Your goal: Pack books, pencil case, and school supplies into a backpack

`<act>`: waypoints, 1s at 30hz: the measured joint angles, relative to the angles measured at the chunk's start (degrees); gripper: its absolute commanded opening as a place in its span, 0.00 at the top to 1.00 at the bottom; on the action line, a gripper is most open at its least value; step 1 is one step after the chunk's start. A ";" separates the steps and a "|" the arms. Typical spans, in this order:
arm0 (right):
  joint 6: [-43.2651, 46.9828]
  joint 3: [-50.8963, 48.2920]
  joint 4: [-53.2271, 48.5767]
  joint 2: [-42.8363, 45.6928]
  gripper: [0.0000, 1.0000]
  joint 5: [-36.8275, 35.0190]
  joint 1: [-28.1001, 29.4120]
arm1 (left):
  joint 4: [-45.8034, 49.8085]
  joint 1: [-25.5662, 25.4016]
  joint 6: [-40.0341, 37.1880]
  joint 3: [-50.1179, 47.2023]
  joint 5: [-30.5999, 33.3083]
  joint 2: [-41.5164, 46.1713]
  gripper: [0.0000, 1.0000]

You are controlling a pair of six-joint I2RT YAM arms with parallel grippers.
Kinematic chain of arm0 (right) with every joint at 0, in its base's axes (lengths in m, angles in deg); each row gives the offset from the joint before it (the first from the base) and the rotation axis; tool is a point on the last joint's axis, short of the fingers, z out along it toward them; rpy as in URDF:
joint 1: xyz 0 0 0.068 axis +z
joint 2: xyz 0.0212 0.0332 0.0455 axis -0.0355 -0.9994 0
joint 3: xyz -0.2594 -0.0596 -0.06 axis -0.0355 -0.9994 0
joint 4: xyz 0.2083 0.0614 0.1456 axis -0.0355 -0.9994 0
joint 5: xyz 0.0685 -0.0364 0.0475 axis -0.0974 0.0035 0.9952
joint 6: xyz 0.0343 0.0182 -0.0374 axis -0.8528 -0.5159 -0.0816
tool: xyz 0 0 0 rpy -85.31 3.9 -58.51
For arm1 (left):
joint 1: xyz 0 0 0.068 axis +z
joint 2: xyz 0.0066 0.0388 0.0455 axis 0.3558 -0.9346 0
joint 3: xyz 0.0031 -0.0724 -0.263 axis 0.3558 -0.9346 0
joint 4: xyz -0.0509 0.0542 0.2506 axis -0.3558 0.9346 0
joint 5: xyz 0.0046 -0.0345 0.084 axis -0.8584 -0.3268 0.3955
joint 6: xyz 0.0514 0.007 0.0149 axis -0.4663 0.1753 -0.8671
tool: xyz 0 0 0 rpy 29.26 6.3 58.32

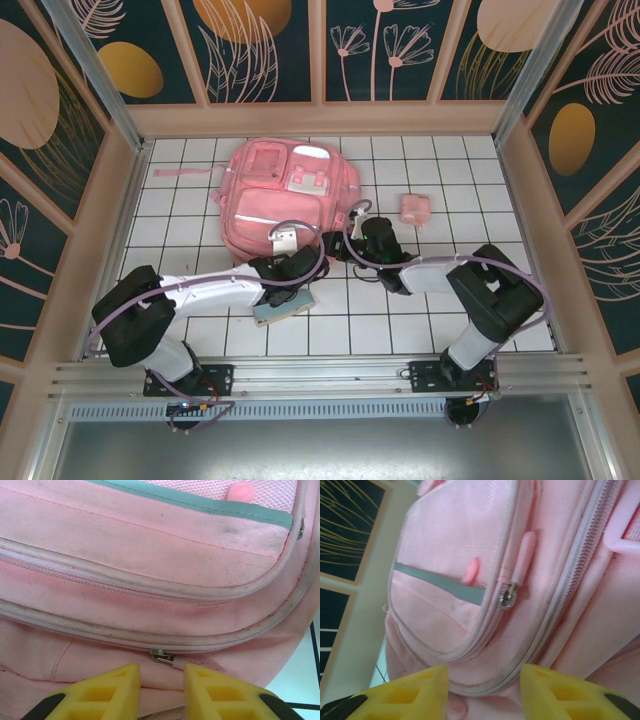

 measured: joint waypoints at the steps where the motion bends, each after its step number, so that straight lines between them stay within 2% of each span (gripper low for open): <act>1: -0.09 0.87 -0.28 -1.07 0.58 0.02 -0.11 | -0.35 0.04 0.15 -0.24 0.00 0.09 0.69; 19: -4.85 6.34 -5.86 -7.82 0.54 -0.57 -0.46 | -2.21 0.04 0.33 -0.50 -0.44 0.11 0.67; 20: -4.96 6.51 -5.81 -8.15 0.56 -0.24 -0.50 | -2.25 0.04 0.33 -0.50 -0.44 0.11 0.67; 23: -5.73 6.58 -5.31 -8.26 0.78 0.22 -0.63 | -2.49 0.04 0.33 -0.50 -0.44 0.11 0.67; 27: -5.55 6.82 -5.57 -7.50 0.84 -0.11 -0.39 | -3.13 0.04 0.28 -0.55 -0.81 0.11 0.67; 29: -5.29 6.91 -6.51 -6.12 0.97 -0.96 -0.07 | -3.54 0.04 0.20 -0.57 -1.38 0.11 0.67; 30: -5.11 6.99 -7.06 -5.27 1.00 -1.42 0.09 | -3.72 0.04 0.09 -0.57 -1.55 0.11 0.66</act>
